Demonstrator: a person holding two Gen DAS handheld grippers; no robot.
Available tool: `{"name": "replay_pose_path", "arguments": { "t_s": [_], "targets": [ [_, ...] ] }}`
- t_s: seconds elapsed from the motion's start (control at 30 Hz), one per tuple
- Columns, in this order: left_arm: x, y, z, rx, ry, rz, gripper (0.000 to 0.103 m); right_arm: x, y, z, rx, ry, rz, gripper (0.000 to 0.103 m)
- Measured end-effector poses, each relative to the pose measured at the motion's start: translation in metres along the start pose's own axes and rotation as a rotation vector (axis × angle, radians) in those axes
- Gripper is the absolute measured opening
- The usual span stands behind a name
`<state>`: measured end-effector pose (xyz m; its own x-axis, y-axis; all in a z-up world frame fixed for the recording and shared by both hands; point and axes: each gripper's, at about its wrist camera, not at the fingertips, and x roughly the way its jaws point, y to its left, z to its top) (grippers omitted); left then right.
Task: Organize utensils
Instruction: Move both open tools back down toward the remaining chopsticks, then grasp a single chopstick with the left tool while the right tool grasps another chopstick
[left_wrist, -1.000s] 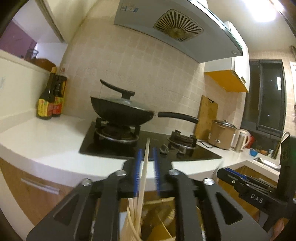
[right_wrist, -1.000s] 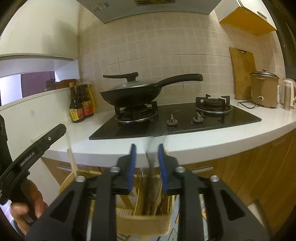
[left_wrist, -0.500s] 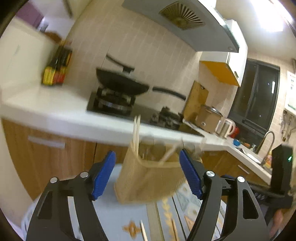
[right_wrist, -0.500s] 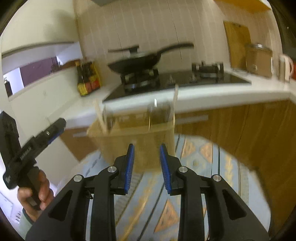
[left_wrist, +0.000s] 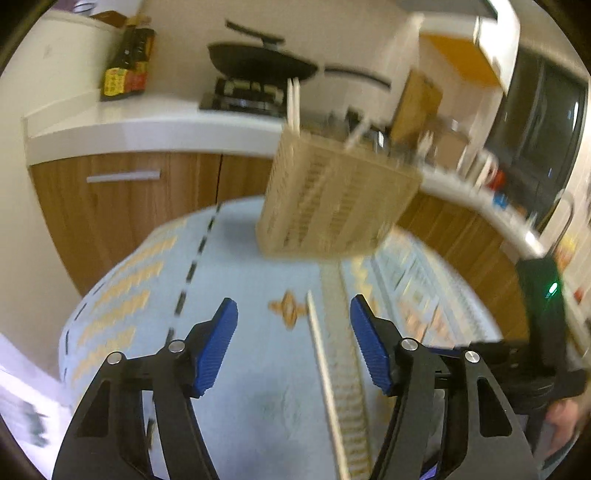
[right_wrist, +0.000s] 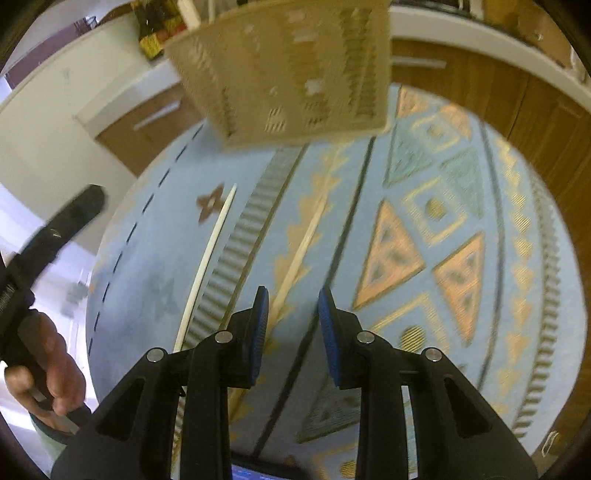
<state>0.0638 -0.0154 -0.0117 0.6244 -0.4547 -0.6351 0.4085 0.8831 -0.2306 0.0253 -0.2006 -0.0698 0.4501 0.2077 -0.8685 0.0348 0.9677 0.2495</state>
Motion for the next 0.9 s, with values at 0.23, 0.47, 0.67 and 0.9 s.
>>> {"name": "replay_pose_path", "arguments": {
  "t_s": [0.23,0.47,0.67,0.9],
  "targets": [
    [0.023,-0.001,-0.015,0.009,0.15,-0.017,0.03,0.014,0.017,-0.01,-0.004,-0.022,-0.05,0.025],
    [0.049,-0.022,-0.019,0.086,0.28,-0.022,0.031,0.021,0.04,-0.014,-0.104,-0.07,-0.193,0.017],
    [0.063,-0.039,-0.022,0.172,0.339,0.02,0.032,0.015,0.023,-0.012,-0.074,-0.066,-0.16,0.004],
    [0.069,-0.061,-0.025,0.307,0.353,0.138,0.019,0.006,0.003,-0.01,-0.045,-0.053,-0.142,0.004]
  ]
}}
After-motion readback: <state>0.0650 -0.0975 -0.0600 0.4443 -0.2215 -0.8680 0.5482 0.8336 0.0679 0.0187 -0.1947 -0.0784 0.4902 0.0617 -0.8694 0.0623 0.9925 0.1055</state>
